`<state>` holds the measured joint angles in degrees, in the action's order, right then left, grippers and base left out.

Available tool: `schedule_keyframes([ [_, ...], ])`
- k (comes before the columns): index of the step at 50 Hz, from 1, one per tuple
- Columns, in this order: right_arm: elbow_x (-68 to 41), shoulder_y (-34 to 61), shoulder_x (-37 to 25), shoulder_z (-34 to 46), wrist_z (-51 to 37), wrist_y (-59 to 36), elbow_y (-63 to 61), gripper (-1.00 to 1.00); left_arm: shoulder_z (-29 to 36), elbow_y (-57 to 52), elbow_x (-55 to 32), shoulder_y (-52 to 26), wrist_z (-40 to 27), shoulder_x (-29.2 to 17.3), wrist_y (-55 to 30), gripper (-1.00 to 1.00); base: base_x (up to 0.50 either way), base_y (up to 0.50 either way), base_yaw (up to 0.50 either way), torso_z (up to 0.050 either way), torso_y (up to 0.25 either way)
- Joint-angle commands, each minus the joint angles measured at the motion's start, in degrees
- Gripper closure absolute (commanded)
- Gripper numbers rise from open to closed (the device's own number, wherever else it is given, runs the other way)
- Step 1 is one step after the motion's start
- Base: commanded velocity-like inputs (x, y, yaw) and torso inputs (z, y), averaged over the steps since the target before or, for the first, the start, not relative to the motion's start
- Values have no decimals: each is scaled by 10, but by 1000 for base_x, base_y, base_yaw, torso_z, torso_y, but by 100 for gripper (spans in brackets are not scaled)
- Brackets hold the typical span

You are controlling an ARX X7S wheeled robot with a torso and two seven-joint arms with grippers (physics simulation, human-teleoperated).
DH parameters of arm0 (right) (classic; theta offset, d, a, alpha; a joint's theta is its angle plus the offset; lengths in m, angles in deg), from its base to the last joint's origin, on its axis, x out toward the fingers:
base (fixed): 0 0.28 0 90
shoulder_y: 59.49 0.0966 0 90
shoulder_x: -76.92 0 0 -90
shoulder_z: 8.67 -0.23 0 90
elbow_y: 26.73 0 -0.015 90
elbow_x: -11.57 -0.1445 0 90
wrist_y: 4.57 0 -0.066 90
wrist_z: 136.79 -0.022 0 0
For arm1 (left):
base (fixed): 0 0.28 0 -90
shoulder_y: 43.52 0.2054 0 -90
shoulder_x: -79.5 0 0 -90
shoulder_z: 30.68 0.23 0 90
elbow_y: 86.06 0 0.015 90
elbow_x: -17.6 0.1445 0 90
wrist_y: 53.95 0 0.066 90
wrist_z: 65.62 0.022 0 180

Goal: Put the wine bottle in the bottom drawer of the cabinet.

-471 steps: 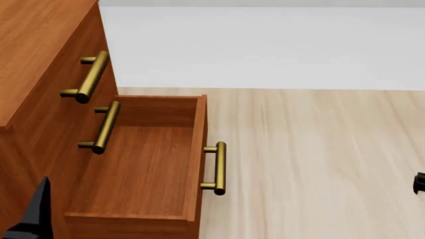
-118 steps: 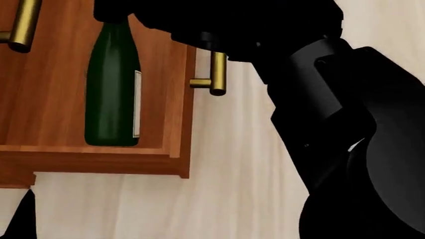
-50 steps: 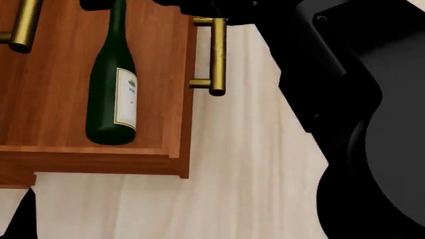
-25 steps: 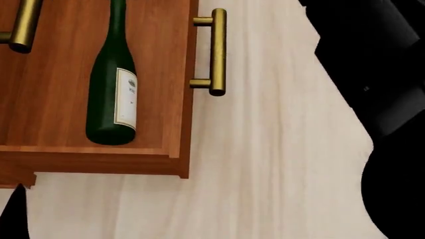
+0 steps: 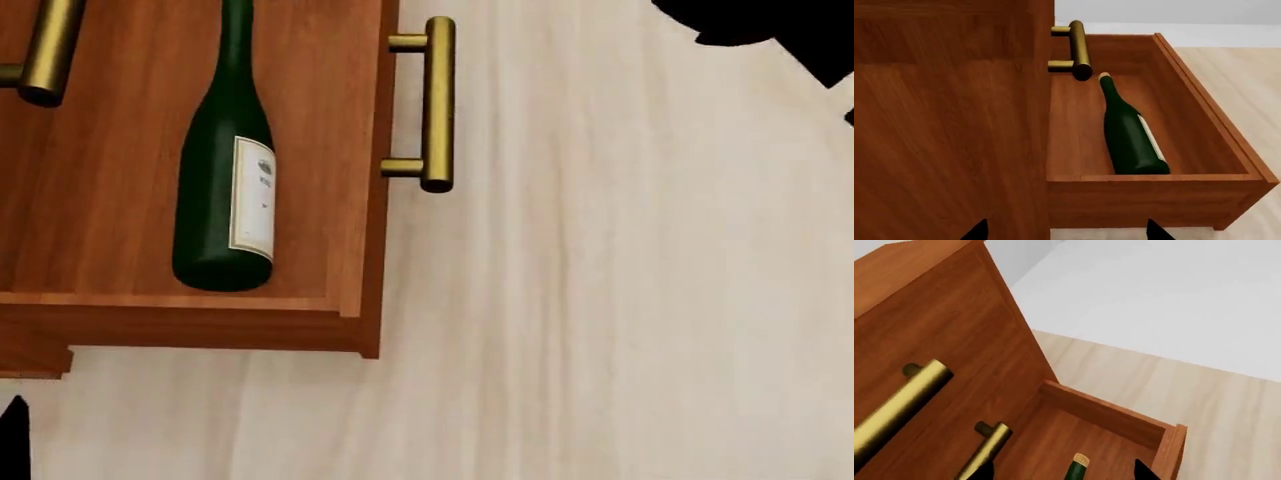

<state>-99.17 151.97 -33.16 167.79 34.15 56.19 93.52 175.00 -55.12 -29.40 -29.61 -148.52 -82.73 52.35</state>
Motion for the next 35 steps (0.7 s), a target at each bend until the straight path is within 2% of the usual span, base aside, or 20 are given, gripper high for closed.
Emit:
schedule_keyframes([
  [1,-9,-5,-59,-18,-51,13,-101,-100,313,-9,79,-234,-70,8,85,-100,0,0,0,0,0],
  [5,-14,-15,-81,-23,-72,21,-141,-100,384,-9,94,-293,-71,-1,100,-100,0,0,0,0,0],
  [12,-16,-6,-117,-26,-97,10,-196,-100,392,-9,97,-289,-70,-2,110,-100,0,0,0,0,0],
  [17,-26,-4,-159,-40,-136,17,-261,-100,438,-9,89,-346,-70,-8,119,-100,0,0,0,0,0],
  [25,-35,-12,-210,-49,-177,24,-337,-100,414,-9,75,-343,-70,-3,112,-100,0,0,0,0,0],
  [35,-25,-33,-289,-65,-241,56,-454,-100,363,-9,82,-292,-71,7,104,-100,0,0,0,0,0],
])
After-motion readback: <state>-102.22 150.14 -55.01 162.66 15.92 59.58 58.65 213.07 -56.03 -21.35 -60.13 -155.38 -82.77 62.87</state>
